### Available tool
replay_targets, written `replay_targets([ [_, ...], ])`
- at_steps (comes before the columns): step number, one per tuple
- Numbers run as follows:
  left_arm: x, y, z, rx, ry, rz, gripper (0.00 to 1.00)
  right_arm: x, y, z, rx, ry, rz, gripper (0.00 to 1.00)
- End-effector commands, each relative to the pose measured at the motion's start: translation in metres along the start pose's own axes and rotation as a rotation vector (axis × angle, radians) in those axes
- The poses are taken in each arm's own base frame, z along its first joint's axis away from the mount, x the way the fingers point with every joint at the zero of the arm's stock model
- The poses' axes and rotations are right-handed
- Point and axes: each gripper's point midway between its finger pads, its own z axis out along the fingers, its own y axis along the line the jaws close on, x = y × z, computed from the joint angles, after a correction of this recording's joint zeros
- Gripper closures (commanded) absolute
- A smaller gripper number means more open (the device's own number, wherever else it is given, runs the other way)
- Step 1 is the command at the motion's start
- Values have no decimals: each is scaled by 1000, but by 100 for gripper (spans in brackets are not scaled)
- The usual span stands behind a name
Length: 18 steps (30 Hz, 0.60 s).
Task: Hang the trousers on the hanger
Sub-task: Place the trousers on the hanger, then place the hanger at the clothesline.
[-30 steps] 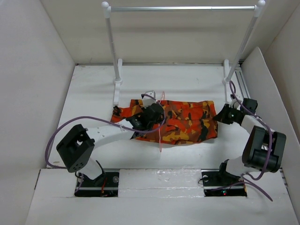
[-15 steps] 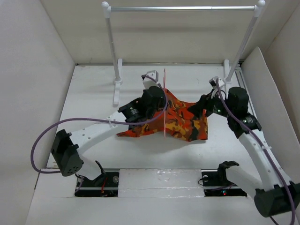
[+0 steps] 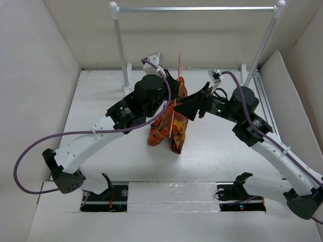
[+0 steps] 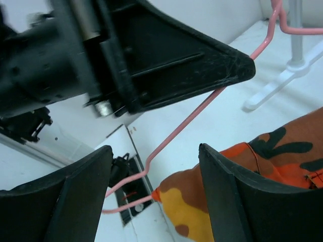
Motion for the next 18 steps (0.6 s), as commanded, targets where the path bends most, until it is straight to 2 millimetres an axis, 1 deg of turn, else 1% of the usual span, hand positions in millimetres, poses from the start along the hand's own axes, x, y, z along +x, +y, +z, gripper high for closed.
replay_targets([
  [1, -46, -26, -25, 114, -112, -70, 100, -2, 0, 24, -38, -77, 94, 25],
  [3, -53, -29, -32, 144, -134, -98, 100, 10, -1, 33, -36, -50, 113, 26],
  [5, -51, -30, -33, 157, -133, -104, 100, 18, -4, 43, -34, -42, 117, 27],
  [6, -53, -30, -35, 160, -137, -106, 100, 19, 0, 47, -50, -50, 116, 29],
  [7, -51, -30, -35, 162, -134, -105, 100, 17, -4, 48, -31, -62, 118, 35],
  [8, -50, -30, -35, 165, -130, -105, 100, 22, -4, 53, -30, -53, 123, 39],
  [9, -51, -29, -37, 168, -131, -106, 100, 24, -2, 56, -38, -53, 123, 48],
  [10, -49, -28, -37, 168, -130, -106, 100, 25, -7, 57, -16, -59, 127, 66],
  [11, -50, -28, -38, 170, -132, -105, 100, 27, -6, 58, -10, -62, 131, 80],
  [12, -52, -27, -40, 170, -135, -107, 100, 22, -6, 58, -7, -83, 134, 91],
  [13, -52, -27, -41, 169, -136, -106, 100, 22, -5, 57, -2, -98, 137, 100],
  [15, -56, -25, -45, 163, -144, -107, 100, 15, 0, 55, -9, -130, 142, 100],
  [17, -66, -26, -50, 165, -162, -100, 100, -4, 8, 51, -13, -176, 138, 100],
  [18, -71, -28, -54, 172, -170, -98, 96, -7, 9, 50, -5, -178, 136, 100],
])
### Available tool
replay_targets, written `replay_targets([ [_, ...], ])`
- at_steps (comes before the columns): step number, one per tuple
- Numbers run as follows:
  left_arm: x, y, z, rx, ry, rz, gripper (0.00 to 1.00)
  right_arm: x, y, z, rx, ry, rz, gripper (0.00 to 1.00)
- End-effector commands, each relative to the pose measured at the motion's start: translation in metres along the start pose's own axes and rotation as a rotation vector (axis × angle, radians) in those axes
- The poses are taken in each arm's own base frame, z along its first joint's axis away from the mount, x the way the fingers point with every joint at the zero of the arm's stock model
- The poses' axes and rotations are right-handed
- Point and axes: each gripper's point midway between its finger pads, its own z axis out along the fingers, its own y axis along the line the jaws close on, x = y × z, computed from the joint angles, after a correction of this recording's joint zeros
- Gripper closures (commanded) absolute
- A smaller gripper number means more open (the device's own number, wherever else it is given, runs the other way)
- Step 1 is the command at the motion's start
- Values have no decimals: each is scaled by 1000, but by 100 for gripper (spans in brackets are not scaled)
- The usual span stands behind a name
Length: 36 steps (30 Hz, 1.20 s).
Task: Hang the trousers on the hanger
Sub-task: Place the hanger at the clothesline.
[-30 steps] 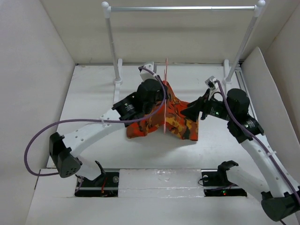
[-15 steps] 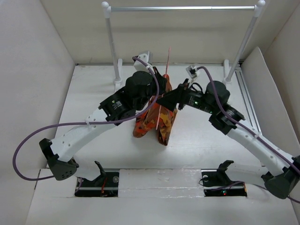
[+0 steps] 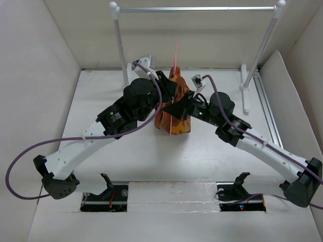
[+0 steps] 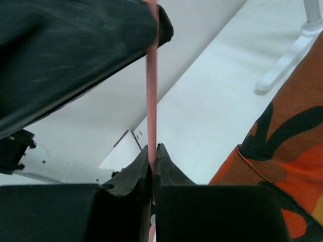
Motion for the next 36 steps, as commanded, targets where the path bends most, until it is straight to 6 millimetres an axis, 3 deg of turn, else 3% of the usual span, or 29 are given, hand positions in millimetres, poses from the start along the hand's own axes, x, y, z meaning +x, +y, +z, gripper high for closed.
replay_targets([
  [1, -79, -40, -36, 150, -187, -99, 77, -67, 46, -13, -91, -205, -62, 100],
  [2, -84, -41, -39, 152, -194, -82, 66, -87, 52, -19, -93, -243, -82, 100],
  [4, -105, -45, -53, 165, -229, -86, 44, -99, 50, -21, -80, -235, -101, 100],
  [7, -132, -47, -69, 188, -274, -91, 27, -129, 49, -27, -80, -261, -130, 100],
  [8, -138, -47, -73, 197, -284, -89, 10, -133, 46, -25, -79, -260, -133, 100],
  [9, -145, -46, -78, 205, -297, -86, 3, -149, 44, -30, -71, -284, -149, 100],
  [11, -150, -44, -85, 204, -304, -83, 1, -157, 39, -29, -70, -273, -160, 100],
  [12, -145, -37, -88, 187, -294, -75, 1, -175, 33, -37, -54, -288, -189, 100],
  [14, -145, -31, -92, 170, -302, -79, 1, -179, 26, -38, -42, -283, -194, 100],
  [15, -128, -21, -85, 138, -268, -62, 1, -193, 18, -46, -27, -302, -211, 100],
  [17, -113, -5, -86, 96, -244, -59, 1, -206, 4, -52, -9, -305, -211, 100],
  [18, -85, 10, -76, 52, -181, -36, 1, -219, -10, -62, 17, -316, -220, 100],
  [20, -63, 28, -80, 19, -137, -35, 1, -237, -19, -73, 37, -331, -236, 100],
  [21, -28, 48, -73, -37, -59, -10, 1, -240, -32, -73, 47, -309, -229, 100],
  [22, -13, 57, -74, -57, -26, -30, 1, -259, -41, -85, 83, -346, -249, 100],
  [23, -6, 66, -81, -67, -14, -45, 1, -265, -50, -90, 109, -349, -252, 100],
  [24, 26, 85, -79, -112, 53, -36, 1, -270, -62, -90, 124, -344, -249, 100],
  [25, 39, 91, -82, -121, 77, -71, 1, -281, -74, -100, 157, -363, -255, 100],
  [26, 43, 95, -89, -117, 81, -95, 1, -288, -76, -103, 159, -370, -262, 100],
  [27, 65, 109, -90, -142, 120, -95, 1, -292, -82, -104, 161, -366, -264, 100],
  [28, 73, 113, -92, -143, 134, -111, 1, -295, -102, -101, 176, -354, -238, 100],
  [30, 87, 122, -98, -153, 155, -146, 1, -308, -110, -104, 173, -359, -251, 100],
  [31, 89, 124, -100, -153, 156, -156, 1, -311, -126, -102, 186, -354, -232, 100],
  [33, 99, 131, -102, -176, 178, -156, 1, -325, -130, -107, 182, -367, -251, 100],
  [36, 107, 142, -106, -218, 198, -145, 1, -334, -153, -107, 185, -372, -226, 100],
])
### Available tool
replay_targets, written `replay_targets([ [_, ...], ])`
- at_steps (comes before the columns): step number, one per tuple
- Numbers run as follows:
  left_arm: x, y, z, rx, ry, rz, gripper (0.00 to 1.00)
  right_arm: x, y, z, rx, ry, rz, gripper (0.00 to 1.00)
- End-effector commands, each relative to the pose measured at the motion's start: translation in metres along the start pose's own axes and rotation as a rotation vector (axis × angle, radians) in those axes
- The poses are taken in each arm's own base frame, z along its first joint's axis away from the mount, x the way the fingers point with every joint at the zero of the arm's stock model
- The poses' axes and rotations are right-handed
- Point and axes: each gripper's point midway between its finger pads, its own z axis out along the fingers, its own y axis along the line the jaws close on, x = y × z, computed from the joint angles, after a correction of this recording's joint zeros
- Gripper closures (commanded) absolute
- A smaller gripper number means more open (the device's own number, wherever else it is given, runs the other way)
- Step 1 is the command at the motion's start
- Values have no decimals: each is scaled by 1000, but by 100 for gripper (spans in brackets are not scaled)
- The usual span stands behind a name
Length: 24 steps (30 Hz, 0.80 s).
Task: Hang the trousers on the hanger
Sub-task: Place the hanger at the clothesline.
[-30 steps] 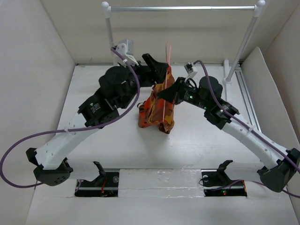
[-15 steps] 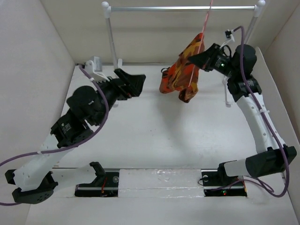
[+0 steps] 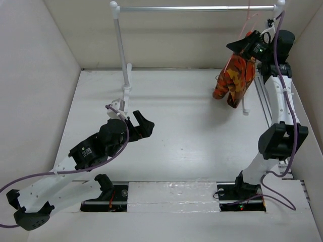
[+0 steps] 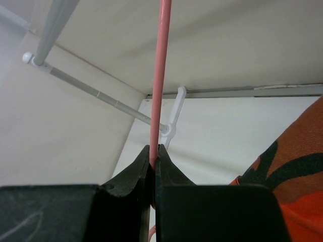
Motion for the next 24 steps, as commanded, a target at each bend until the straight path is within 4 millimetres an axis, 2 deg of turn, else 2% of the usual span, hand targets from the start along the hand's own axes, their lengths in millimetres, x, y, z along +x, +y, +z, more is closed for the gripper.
replay_targets([
  [1, -1, 5, -3, -17, -9, -50, 1, -57, 63, -17, -190, -144, -246, 100],
  [4, 5, 13, -4, -36, 0, -57, 1, -57, 32, -11, -145, -135, -208, 100],
  [7, 7, 17, -6, -38, -2, -77, 1, -43, -1, -2, -111, -102, -162, 100],
  [10, 9, 19, -7, -41, 0, -87, 1, -35, -18, -4, -87, -103, -150, 100],
  [11, 9, 19, -7, -40, -1, -88, 1, -29, -34, -6, -63, -106, -128, 100],
  [13, 9, 19, -6, -49, 2, -84, 1, -22, -37, -7, -58, -105, -115, 100],
  [15, 9, 18, -5, -50, 3, -79, 1, -18, -46, -9, -53, -99, -109, 84],
  [16, 7, 18, -5, -50, 0, -78, 1, -18, -44, -10, -59, -96, -111, 73],
  [17, 7, 18, -3, -58, 0, -67, 1, -23, -45, -13, -56, -103, -119, 54],
  [18, 3, 15, -4, -54, -9, -68, 1, -26, -38, -14, -72, -103, -136, 48],
  [20, -3, 13, -2, -65, -22, -56, 1, -35, -38, -24, -44, -103, -161, 44],
  [21, -13, 5, -5, -49, -43, -47, 1, -50, -33, -34, -28, -127, -195, 42],
  [22, -32, -9, -5, -36, -78, -13, 1, -63, -32, -53, 36, -146, -229, 31],
  [23, -38, -14, 0, -47, -91, 1, 1, -66, -26, -64, 53, -151, -254, 26],
  [24, -47, -20, -5, -29, -108, 6, 1, -69, -29, -68, 63, -158, -254, 26],
])
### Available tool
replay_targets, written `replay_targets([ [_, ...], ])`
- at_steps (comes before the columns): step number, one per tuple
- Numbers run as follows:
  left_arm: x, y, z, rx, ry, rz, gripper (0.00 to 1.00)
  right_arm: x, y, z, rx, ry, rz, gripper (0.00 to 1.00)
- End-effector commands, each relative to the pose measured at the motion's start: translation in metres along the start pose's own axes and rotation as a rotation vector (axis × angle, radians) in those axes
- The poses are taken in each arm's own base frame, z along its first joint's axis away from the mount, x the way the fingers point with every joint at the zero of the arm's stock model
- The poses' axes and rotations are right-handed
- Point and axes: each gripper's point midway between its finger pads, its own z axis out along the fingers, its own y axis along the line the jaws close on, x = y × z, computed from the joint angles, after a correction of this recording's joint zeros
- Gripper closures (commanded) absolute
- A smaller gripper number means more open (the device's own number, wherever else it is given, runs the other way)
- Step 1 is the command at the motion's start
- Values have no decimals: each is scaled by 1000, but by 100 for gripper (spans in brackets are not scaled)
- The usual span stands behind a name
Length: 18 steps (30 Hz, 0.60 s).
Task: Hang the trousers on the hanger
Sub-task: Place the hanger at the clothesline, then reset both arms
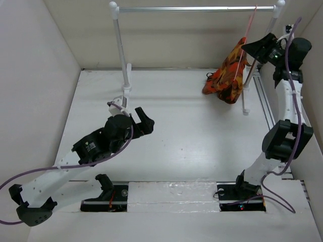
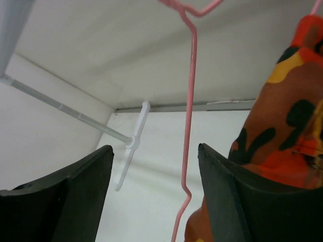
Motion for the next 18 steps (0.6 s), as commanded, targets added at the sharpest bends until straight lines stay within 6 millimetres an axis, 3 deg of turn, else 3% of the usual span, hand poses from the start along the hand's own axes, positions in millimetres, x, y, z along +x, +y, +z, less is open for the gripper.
replay_targets([
  [1, -55, -37, -7, 44, -137, 32, 1, -53, 48, -50, 4, -109, -201, 25],
  [3, -76, -54, -12, 71, -177, 42, 1, -55, 58, -68, 16, -117, -238, 25],
  [5, -80, -62, -5, 65, -176, 84, 1, -47, 47, -87, 80, -103, -265, 25],
  [6, -88, -69, -8, 78, -189, 79, 1, -49, 63, -103, 99, -130, -314, 25],
  [7, -85, -72, -3, 69, -177, 92, 1, -44, 63, -112, 125, -130, -324, 25],
  [8, -86, -74, -2, 73, -177, 91, 1, -27, 48, -121, 168, -101, -315, 25],
  [9, -87, -77, -2, 81, -175, 91, 1, -21, 66, -136, 177, -123, -359, 25],
  [10, -86, -78, -1, 85, -173, 89, 1, -10, 67, -144, 196, -118, -367, 26],
  [11, -86, -76, -2, 83, -178, 73, 1, 4, 63, -152, 220, -104, -375, 26],
  [12, -82, -73, 1, 78, -175, 66, 1, 38, 42, -155, 261, -62, -330, 27],
  [13, -82, -70, -3, 87, -184, 52, 1, 51, 59, -169, 259, -84, -367, 27],
  [14, -79, -67, -4, 88, -180, 31, 1, 75, 53, -176, 283, -44, -360, 27],
  [15, -67, -56, 1, 69, -160, 36, 1, 109, 34, -177, 337, 13, -332, 28],
  [17, -55, -45, -4, 80, -138, 19, 1, 148, 28, -190, 390, 95, -326, 28],
  [18, -36, -33, 4, 57, -98, 16, 1, 179, 25, -199, 408, 152, -317, 29],
])
